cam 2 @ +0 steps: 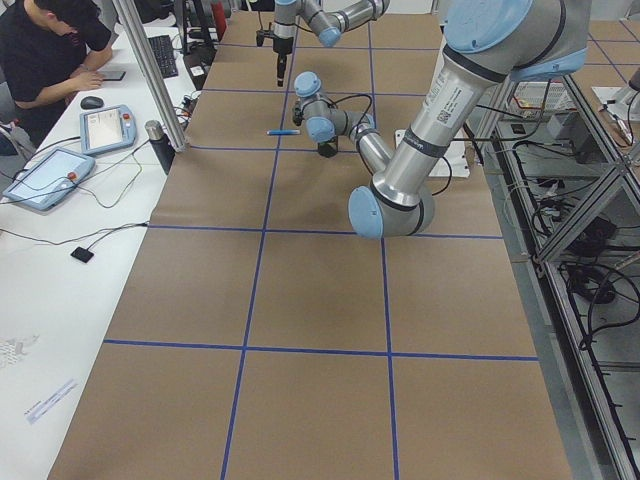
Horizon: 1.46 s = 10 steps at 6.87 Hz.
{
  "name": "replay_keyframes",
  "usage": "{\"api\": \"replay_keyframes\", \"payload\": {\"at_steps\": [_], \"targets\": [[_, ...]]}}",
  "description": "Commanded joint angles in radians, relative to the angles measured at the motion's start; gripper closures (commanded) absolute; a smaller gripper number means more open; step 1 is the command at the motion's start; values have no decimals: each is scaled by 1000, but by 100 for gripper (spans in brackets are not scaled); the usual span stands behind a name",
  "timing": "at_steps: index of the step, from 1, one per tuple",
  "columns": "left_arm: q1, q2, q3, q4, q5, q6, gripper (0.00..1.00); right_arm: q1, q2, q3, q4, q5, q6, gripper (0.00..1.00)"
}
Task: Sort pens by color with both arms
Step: 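Lower the left gripper into the cup and grasp the red-capped white marker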
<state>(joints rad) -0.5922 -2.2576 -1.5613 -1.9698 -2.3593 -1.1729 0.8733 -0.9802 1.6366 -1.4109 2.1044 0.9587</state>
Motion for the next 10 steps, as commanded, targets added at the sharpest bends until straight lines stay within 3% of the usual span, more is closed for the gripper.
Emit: {"api": "replay_keyframes", "payload": {"at_steps": [1,6,10], "targets": [[0,-7,3,-1,0,1,53,1,2,0,0,0,0,15],[0,-5,4,-1,0,1,63,0,3,2,-2,0,0,14],[3,-5,4,-1,0,4,78,-2,0,-3,0,-6,0,14]]}}
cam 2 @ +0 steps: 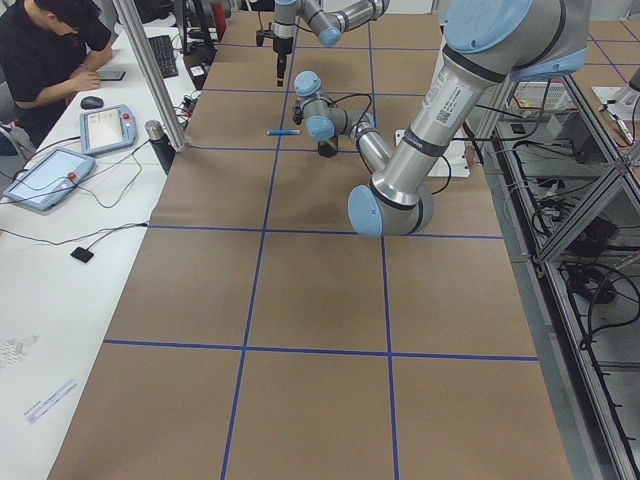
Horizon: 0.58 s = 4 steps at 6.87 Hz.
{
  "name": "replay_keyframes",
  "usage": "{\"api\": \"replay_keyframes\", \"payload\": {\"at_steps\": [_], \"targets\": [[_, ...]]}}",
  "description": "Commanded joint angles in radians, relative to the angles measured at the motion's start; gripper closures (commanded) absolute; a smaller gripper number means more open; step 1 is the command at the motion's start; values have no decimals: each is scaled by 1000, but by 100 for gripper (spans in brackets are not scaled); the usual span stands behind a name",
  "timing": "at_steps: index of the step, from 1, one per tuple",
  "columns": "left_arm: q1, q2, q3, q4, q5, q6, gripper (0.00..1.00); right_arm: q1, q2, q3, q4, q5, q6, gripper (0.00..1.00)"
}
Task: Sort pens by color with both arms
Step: 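Lower the left gripper into the cup and grasp the red-capped white marker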
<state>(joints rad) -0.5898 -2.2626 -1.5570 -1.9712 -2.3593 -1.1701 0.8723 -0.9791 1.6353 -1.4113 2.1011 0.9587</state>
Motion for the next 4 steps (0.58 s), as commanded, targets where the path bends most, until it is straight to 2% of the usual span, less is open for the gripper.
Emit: {"api": "replay_keyframes", "payload": {"at_steps": [1,4], "targets": [[2,-2,0,0,0,1,79,-1,-3,-2,0,-3,0,14],[1,0,-43,6,-23,1,79,-1,-4,-3,0,-3,-2,14]]}}
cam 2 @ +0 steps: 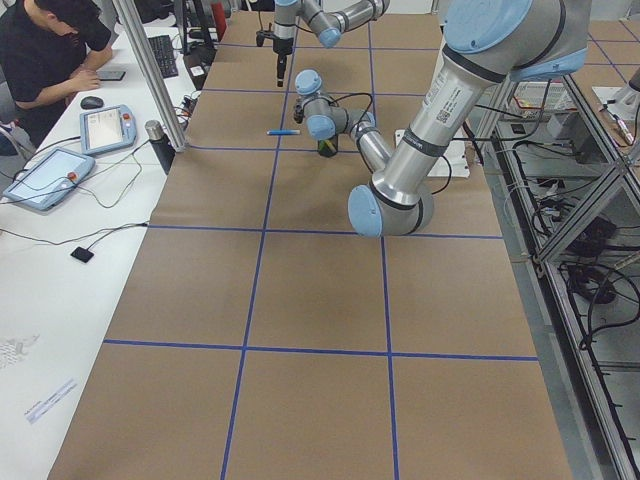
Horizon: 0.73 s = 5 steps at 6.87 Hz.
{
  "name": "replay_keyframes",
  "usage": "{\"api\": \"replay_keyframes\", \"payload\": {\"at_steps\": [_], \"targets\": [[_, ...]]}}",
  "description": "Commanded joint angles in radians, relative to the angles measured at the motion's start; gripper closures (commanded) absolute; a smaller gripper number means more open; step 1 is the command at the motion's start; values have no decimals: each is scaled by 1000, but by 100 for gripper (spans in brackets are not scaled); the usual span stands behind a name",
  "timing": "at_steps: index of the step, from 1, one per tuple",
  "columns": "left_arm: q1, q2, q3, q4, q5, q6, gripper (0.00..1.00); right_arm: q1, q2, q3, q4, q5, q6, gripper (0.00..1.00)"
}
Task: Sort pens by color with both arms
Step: 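Lower the left gripper into the cup and grasp the red-capped white marker, then lift the red-capped white marker out of the cup with the left gripper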
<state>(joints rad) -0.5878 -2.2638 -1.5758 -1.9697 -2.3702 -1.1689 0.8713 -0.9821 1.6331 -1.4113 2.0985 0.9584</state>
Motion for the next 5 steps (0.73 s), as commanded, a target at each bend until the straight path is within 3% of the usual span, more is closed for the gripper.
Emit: {"api": "replay_keyframes", "payload": {"at_steps": [1,5], "targets": [[-16,1,-32,8,-85,2,79,0,0,-2,0,-2,-1,14],[-165,3,-70,11,-256,0,80,0,0,1,0,-2,0,14]]}}
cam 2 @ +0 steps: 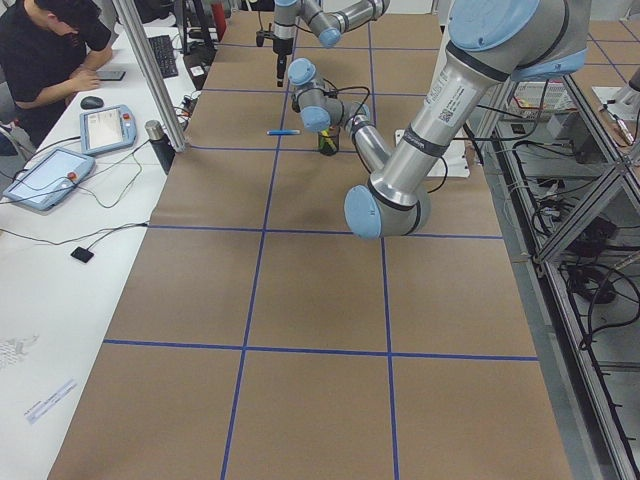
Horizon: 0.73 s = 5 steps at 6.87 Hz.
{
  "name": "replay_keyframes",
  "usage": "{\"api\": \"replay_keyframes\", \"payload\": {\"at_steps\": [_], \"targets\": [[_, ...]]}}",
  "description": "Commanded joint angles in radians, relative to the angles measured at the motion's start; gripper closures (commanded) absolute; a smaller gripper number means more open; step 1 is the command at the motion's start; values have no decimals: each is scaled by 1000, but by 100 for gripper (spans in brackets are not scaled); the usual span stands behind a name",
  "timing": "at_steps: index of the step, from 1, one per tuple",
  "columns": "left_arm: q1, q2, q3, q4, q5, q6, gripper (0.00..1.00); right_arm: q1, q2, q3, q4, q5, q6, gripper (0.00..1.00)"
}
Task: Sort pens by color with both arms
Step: 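Lift the red-capped white marker out of the cup with the left gripper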
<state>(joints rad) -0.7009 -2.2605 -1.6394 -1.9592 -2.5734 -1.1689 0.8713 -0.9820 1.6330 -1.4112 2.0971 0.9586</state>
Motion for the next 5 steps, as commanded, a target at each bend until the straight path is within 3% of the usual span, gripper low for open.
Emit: {"api": "replay_keyframes", "payload": {"at_steps": [1,2,5], "targets": [[-84,-2,-23,0,-54,-8,80,0,0,-1,0,0,0,14],[-107,-4,-28,0,-45,-17,80,-2,2,-1,0,0,0,14],[-109,-46,-30,-7,167,-220,83,-2,-1,-5,0,3,0,13]]}}
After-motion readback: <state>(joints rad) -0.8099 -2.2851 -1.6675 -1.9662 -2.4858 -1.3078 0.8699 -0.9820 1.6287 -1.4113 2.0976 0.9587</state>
